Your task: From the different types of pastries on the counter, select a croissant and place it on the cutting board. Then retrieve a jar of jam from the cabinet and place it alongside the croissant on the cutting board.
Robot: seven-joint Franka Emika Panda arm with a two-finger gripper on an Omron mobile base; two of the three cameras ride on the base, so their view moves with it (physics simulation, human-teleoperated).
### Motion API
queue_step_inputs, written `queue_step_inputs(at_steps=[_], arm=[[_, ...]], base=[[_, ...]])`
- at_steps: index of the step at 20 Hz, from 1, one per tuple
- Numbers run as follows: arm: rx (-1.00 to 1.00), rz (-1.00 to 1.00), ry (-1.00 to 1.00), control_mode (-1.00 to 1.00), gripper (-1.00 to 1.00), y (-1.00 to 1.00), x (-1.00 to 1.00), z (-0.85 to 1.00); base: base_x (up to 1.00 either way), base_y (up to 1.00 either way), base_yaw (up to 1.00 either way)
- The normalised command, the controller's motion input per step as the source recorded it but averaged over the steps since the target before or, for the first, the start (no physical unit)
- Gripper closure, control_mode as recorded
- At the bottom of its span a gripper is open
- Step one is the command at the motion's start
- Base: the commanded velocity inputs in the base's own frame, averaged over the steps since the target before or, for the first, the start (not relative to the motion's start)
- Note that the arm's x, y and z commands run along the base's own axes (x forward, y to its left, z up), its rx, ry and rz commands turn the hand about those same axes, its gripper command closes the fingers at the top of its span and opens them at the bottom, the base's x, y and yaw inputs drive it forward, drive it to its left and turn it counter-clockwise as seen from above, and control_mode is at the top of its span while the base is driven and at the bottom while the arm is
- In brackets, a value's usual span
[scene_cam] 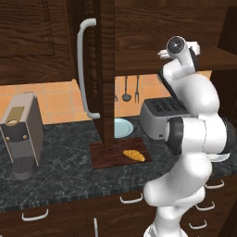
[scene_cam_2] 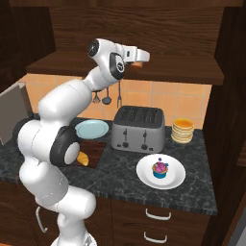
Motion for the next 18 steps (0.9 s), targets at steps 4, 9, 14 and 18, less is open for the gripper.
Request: queue_step_inputs(at_steps=[4,9,14,18], arm=[[0.00,0.00,0.04,-1.00,1.00,-0.02,0.32,-0.20],[0.02,-0.03,-0.29,-1.00,1.00,-0.07,-0.52,0.07],[0.00,-0.01,-0.41,-1.00,1.00,0.00,-0.67,0.04],[0.02,-0.05,-0.02,-1.00,1.00,0.00,-0.27,0.90]], base=[[0.00,0.00,0.00],[0.00,0.00,0.00],[0.00,0.00,0.00],[0.00,0.00,0.00]])
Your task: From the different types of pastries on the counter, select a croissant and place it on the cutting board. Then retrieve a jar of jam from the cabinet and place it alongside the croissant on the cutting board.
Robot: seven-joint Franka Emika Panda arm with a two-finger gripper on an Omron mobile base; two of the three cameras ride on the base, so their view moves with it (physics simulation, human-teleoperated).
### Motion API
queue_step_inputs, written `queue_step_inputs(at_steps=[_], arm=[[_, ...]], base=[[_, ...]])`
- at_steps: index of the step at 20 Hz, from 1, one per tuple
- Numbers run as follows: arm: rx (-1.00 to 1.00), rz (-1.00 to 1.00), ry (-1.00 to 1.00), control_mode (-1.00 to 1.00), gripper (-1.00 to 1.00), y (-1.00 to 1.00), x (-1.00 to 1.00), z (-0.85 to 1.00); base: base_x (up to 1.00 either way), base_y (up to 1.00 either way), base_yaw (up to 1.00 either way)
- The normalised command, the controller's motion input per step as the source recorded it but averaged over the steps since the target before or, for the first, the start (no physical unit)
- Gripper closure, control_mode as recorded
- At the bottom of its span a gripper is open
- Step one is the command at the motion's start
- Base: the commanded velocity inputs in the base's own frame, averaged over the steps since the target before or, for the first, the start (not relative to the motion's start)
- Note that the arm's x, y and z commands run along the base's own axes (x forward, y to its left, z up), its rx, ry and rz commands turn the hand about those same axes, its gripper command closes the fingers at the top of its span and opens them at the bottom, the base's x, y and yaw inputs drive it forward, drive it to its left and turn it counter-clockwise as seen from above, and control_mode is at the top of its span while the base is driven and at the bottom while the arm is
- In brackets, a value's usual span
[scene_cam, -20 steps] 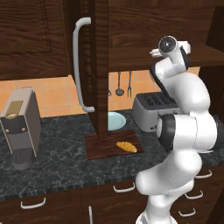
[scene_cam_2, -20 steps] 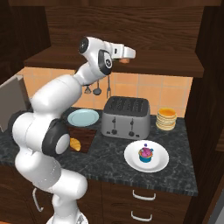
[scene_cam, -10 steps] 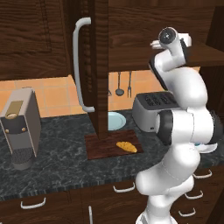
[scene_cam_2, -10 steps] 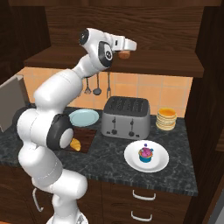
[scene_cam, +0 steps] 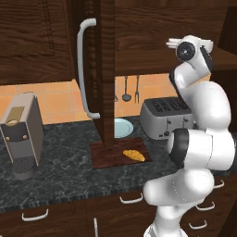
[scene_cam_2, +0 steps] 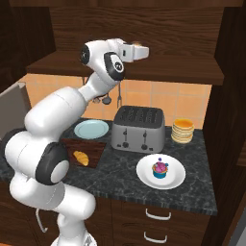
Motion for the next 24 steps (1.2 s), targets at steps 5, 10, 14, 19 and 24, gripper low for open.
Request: queue_step_inputs(at_steps=[5,10,14,19,24], arm=[[0.06,-0.10,0.00,-1.00,1.00,0.07,-0.69,0.98],[0.01,-0.01,0.00,-1.00,1.00,0.33,-0.99,0.07],[-0.01,0.00,-0.02,-1.00,1.00,0.38,-0.99,-0.41],[-0.06,0.00,-0.03,-1.00,1.00,0.33,-0.81,-0.54],[-0.12,0.01,-0.08,-1.00,1.00,0.27,-0.55,-0.77]], base=[[0.00,0.00,0.00],[0.00,0.00,0.00],[0.00,0.00,0.00],[0.00,0.00,0.00],[0.00,0.00,0.00]])
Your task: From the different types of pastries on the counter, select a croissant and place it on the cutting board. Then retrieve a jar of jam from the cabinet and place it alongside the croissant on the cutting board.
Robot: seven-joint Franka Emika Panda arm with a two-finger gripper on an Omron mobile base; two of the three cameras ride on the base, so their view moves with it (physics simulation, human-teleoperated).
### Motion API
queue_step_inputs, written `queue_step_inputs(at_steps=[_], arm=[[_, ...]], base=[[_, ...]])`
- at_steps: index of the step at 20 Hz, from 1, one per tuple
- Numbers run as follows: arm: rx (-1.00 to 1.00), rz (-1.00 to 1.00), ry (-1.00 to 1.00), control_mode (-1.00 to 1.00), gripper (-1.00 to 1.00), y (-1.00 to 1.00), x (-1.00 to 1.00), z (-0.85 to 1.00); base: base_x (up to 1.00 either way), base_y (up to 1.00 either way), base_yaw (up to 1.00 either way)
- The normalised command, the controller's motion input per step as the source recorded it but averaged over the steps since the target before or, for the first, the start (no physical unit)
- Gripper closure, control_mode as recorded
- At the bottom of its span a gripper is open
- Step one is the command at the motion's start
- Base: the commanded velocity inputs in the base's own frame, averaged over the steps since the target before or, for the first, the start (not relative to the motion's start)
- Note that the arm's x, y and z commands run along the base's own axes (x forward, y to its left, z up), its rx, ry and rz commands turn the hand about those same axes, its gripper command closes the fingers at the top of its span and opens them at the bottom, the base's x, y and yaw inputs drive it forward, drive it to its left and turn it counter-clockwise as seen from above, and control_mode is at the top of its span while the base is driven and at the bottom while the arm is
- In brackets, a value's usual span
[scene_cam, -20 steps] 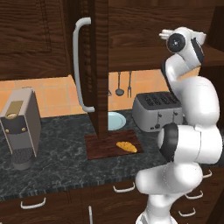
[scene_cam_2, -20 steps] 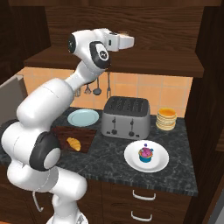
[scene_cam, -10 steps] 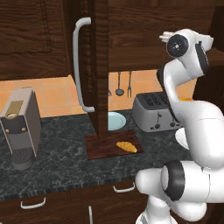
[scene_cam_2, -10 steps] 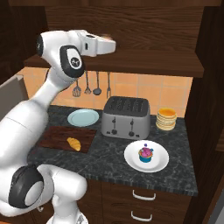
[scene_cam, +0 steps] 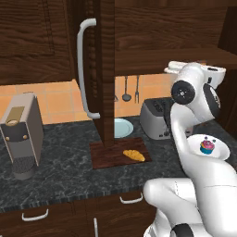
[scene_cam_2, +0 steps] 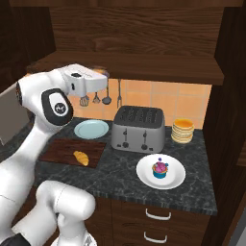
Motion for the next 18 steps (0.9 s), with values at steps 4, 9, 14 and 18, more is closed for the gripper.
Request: queue_step_inputs(at_steps=[4,9,14,18], arm=[[-0.09,0.00,-0.01,-1.00,1.00,0.41,-0.58,-0.67],[-0.09,0.00,0.00,-1.00,1.00,0.62,-0.59,-0.72],[-0.07,0.04,0.00,-1.00,1.00,0.78,-0.59,-0.47],[-0.04,0.05,-0.03,-1.00,1.00,0.87,-0.10,-0.75]], base=[[0.00,0.00,0.00],[0.00,0.00,0.00],[0.00,0.00,0.00],[0.00,0.00,0.00]])
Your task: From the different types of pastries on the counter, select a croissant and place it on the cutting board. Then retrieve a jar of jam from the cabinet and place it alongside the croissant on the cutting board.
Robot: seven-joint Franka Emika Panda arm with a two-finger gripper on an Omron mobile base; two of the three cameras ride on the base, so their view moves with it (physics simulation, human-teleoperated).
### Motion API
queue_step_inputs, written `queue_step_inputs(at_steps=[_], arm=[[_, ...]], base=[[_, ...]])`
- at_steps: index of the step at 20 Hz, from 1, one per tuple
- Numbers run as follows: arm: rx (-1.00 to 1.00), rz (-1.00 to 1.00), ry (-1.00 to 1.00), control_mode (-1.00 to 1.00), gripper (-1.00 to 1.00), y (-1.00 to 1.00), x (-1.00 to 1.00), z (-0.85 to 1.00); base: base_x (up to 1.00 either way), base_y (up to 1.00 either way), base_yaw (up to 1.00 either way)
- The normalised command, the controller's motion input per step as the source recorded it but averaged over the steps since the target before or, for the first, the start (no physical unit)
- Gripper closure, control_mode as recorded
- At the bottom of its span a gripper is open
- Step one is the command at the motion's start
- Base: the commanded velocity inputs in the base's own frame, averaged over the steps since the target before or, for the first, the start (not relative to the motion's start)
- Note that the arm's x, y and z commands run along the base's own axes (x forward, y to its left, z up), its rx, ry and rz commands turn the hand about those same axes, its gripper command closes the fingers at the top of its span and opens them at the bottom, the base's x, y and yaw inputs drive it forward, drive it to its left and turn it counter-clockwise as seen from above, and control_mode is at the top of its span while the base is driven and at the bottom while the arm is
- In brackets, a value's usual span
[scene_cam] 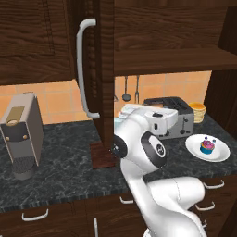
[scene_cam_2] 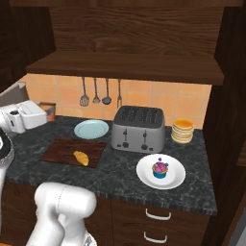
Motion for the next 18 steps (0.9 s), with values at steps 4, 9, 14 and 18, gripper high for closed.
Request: queue_step_inputs(at_steps=[4,9,14,18], arm=[[-0.12,0.19,-0.25,-1.00,1.00,0.44,0.09,-1.00],[-0.11,0.14,-0.33,-1.00,1.00,0.09,0.31,-1.00],[0.00,0.02,-0.18,-1.00,1.00,0.15,0.49,-0.74],[0.00,0.00,0.00,-1.00,1.00,0.51,0.52,-0.38]], base=[[0.00,0.00,0.00],[0.00,0.00,0.00],[0.00,0.00,0.00],[0.00,0.00,0.00]])
